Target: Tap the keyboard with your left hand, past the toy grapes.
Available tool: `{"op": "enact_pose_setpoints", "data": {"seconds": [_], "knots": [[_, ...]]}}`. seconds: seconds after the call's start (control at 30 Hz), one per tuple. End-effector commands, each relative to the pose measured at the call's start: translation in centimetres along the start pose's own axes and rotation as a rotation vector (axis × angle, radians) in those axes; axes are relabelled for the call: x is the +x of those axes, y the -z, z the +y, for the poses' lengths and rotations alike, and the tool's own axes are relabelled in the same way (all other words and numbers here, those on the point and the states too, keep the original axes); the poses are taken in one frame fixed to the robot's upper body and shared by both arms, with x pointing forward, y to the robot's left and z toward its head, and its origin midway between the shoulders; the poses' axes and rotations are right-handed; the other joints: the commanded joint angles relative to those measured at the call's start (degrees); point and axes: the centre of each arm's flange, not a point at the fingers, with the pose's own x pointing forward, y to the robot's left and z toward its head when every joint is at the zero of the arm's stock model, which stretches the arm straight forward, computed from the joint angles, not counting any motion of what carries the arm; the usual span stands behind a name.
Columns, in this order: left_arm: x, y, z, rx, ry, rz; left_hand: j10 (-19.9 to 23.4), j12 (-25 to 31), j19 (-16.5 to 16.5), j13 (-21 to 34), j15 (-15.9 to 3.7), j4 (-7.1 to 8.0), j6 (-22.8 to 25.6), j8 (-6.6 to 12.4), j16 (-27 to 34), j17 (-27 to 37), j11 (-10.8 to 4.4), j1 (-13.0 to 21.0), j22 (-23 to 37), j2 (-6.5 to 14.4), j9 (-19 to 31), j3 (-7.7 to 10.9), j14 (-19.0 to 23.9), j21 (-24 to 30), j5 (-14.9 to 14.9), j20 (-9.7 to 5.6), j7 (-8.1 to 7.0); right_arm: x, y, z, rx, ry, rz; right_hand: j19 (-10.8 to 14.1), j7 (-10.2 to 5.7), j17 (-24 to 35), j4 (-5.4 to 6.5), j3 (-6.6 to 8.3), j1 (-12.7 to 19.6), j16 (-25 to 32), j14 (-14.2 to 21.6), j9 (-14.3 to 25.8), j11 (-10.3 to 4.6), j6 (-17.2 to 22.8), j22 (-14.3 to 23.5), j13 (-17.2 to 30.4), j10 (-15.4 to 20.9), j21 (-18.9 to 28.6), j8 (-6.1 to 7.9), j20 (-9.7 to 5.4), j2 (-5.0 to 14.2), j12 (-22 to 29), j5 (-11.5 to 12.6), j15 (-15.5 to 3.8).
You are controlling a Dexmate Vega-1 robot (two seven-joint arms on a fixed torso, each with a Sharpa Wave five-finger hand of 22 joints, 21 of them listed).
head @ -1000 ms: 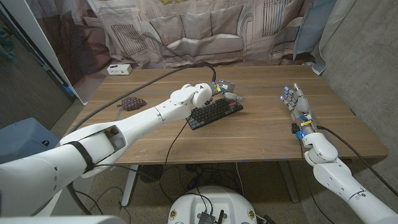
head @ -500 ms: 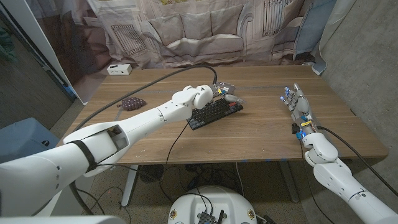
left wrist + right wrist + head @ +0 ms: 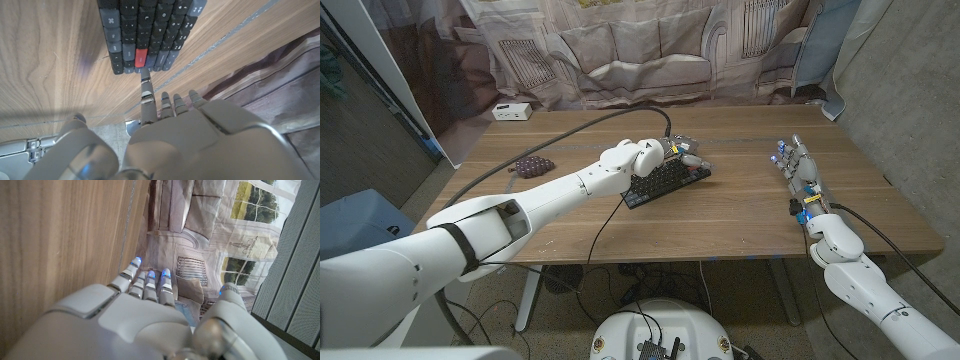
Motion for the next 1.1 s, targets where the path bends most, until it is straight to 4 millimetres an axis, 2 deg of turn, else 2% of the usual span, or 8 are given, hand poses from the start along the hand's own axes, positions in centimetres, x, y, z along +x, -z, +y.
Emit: {"op": "enact_pose_setpoints", "data": {"seconds": [0.03,1.1], "knots": [[0.4,-0.1,-0.5,0.011,0.018,-0.001,-0.3,0.2,0.1,0.0,0.23,-0.1,-0.4,-0.08,0.2,0.2,0.13,0.0,0.2,0.4,0.2,-0.29,0.2,0.0,0.3,0.5,-0.23,0.1,0.0,0.1,-0.003,-0.001,0.003,0.4,-0.19,0.2,-0.2,-0.25,0.1,-0.1,0.1,0.3,0.01,0.4,0.1,0.2,0.4,0.0,-0.06,-0.07,0.67,0.0,0.2,0.35],[1.0,0.2,-2.3,-0.009,0.058,-0.004,-0.8,0.2,0.1,0.0,0.21,-0.15,-1.1,0.04,0.2,0.2,0.19,0.1,0.2,0.6,0.2,-0.5,0.2,0.0,0.3,0.53,-1.04,0.9,0.2,0.3,0.0,-0.005,0.007,0.5,-0.18,0.1,-0.29,-0.39,0.1,-0.1,0.1,0.3,-0.09,0.5,0.1,0.2,0.5,-0.4,-0.1,0.01,0.76,0.0,0.2,0.34]]}}
